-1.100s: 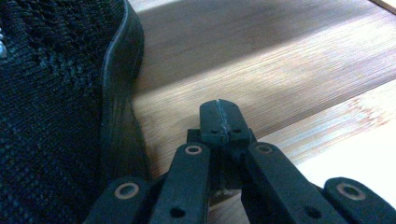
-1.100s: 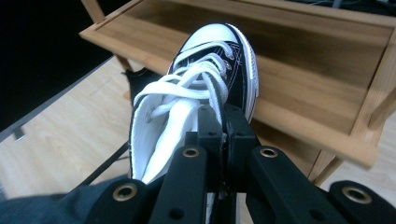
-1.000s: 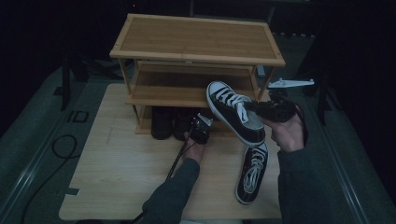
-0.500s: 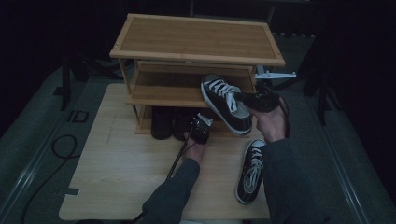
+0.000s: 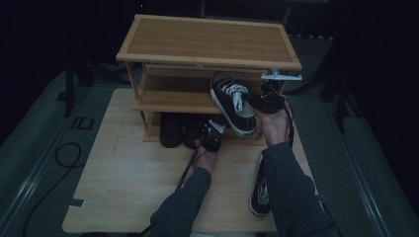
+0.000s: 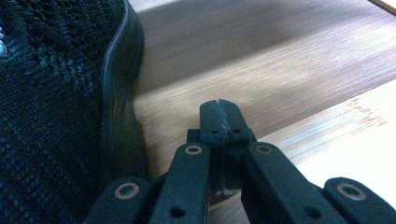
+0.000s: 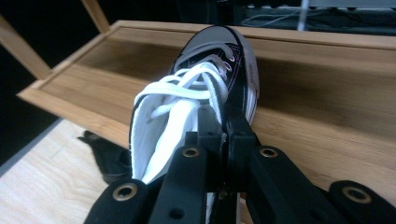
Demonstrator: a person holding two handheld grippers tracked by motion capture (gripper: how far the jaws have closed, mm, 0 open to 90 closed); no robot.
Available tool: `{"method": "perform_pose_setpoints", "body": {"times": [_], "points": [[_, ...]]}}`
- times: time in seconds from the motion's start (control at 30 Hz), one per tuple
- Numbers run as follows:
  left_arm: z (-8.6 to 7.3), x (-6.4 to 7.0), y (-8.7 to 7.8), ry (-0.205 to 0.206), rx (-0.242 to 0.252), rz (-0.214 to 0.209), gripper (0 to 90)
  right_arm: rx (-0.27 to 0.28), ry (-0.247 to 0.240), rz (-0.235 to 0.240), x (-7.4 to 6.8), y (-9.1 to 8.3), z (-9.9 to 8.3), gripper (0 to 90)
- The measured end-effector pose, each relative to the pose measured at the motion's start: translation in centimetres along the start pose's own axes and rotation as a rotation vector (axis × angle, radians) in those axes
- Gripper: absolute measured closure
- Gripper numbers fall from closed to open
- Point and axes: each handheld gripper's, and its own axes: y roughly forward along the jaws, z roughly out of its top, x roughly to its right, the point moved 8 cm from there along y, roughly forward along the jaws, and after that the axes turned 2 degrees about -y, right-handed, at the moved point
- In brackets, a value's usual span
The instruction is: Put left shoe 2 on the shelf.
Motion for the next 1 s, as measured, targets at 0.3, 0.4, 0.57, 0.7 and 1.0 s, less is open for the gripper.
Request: {"method": "perform_pose_setpoints", "body": {"times": [0.3, 0.4, 0.57, 0.7, 1.0], "points": [[0.0, 0.0, 0.0, 0.001, 0.001, 0.000, 90.0, -0.063, 0.030, 0.014, 1.0, 0.6, -0.1, 84.9], [0.0, 0.0, 0.0, 0.001, 0.001, 0.000, 90.0, -0.066, 0.024, 0.007, 1.0, 0.5, 0.1, 79.8], [0.0, 0.0, 0.0, 0.002, 0.001, 0.000, 90.0, -0.052, 0.010, 0.018, 0.8, -0.2, 0.4, 78.2], [0.0, 0.0, 0.0, -0.002, 0.003, 0.001, 90.0, -0.045, -0.010, 0.008, 0.4, -0.7, 0.4, 77.9], [0.0, 0.0, 0.0, 0.002, 0.001, 0.000, 90.0, 0.006, -0.025, 0.018, 0.1, -2.4, 0.7, 77.5]]}}
